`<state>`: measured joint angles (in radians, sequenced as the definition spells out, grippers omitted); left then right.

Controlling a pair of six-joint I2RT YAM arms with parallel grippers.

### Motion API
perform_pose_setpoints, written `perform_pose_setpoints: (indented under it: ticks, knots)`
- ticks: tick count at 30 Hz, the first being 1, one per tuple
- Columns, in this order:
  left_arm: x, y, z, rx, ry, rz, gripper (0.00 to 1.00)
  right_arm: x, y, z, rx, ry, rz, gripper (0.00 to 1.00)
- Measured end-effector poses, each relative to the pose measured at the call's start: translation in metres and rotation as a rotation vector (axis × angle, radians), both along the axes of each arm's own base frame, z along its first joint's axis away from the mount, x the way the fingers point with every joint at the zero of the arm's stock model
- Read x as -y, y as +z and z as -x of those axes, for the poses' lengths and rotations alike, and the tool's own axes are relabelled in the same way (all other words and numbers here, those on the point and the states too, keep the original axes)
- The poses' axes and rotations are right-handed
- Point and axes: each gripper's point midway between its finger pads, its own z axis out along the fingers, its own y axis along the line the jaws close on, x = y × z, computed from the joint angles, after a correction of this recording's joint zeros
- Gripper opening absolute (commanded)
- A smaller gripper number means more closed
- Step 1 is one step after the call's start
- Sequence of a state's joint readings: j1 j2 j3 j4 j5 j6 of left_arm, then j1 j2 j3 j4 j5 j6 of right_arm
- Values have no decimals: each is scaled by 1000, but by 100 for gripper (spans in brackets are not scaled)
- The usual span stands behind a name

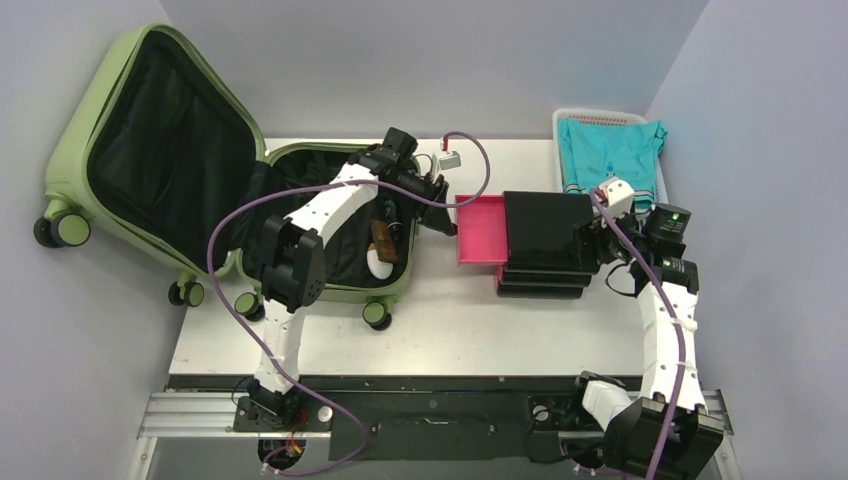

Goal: Open, take out, and arrange the luggage
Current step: Open the drawer in the storage box.

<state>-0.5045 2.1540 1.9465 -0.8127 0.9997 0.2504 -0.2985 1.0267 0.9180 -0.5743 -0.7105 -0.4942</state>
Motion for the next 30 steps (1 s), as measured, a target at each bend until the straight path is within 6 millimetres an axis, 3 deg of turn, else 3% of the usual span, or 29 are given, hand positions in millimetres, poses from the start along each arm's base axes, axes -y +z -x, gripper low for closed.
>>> perform_pose_setpoints:
  ticks: [17,30]
  knots:
    - [0,-1,-21,11,22,7,31,-7,2,-3,23,47,48,79]
    - [-1,0,-29,6,45,13,33,-78,8,-13,32,178,201,80]
